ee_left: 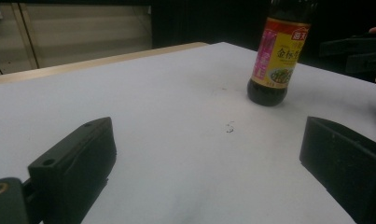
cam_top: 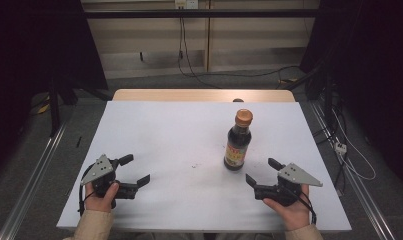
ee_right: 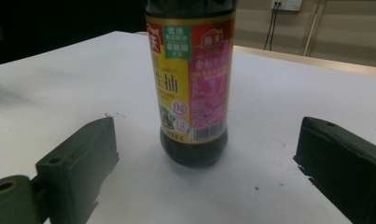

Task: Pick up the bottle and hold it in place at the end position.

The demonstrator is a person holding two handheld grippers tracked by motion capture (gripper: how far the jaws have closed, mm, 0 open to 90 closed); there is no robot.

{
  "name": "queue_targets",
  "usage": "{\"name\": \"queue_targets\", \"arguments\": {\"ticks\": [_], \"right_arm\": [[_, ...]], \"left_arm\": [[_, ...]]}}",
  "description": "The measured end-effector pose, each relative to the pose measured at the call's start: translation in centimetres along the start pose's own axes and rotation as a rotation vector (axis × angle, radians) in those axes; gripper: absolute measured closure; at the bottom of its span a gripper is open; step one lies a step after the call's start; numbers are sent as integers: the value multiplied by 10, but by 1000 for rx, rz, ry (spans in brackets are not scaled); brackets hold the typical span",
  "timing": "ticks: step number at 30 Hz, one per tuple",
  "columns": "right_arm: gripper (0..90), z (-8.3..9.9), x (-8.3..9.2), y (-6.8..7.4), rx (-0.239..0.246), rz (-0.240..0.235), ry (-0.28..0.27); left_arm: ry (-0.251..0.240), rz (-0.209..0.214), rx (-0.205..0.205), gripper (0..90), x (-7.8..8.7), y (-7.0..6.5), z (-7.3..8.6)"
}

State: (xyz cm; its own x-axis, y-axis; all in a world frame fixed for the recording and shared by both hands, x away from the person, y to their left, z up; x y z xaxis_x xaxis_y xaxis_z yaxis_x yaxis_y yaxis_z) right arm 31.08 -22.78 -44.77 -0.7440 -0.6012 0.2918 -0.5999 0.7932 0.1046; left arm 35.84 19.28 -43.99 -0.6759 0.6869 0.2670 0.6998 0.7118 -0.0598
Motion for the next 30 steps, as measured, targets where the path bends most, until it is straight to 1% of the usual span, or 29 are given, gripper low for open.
{"name": "queue_targets", "arguments": {"ticks": [2,3,6,9,14,16,19,21,24,25,30], "right_arm": [[79,-4,-3,1,-12,-8,2],[79,-6,-4,1,-17,-9,3],[88,-11,-7,1,-23,-5,-2],[94,-15,-11,-1,-26,5,-1],[124,-23,-20,1,-4,-13,-4],[135,-25,-23,2,6,-12,-4],[157,-28,-27,4,2,-13,-13],[157,-29,-30,4,0,-15,-12],[157,-30,-33,5,24,-11,-2],[157,-31,-34,5,28,-11,-5],[175,-37,-38,5,32,-13,-15]], "left_arm": [[-4,-1,9,34,0,0,0],[-2,-1,8,34,0,0,0],[-8,-2,14,34,-1,0,0],[-3,6,16,34,-3,-1,0],[-10,12,3,34,-4,-2,-2],[-16,12,15,34,-4,-2,-2],[-19,12,15,34,-6,-2,-3],[-13,20,8,35,-7,-2,-2],[-12,23,8,35,-6,-3,-2],[-12,22,0,35,-5,-3,-2],[-12,21,5,35,-4,-3,-2]]}}
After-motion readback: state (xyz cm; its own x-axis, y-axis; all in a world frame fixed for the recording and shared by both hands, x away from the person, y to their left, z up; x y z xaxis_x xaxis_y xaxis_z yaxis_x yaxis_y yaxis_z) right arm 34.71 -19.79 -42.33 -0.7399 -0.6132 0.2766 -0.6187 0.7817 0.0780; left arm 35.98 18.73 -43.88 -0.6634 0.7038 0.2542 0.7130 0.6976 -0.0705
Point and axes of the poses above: each handheld gripper's, and its own axes: x roughly backward along the jaws, z roughly out of its underside, y roughly to its left, the point moved 5 cm from there along -x, roughly forward along the jaws, and after that the axes turned 9 degrees about -z, right-handed, at the moved point
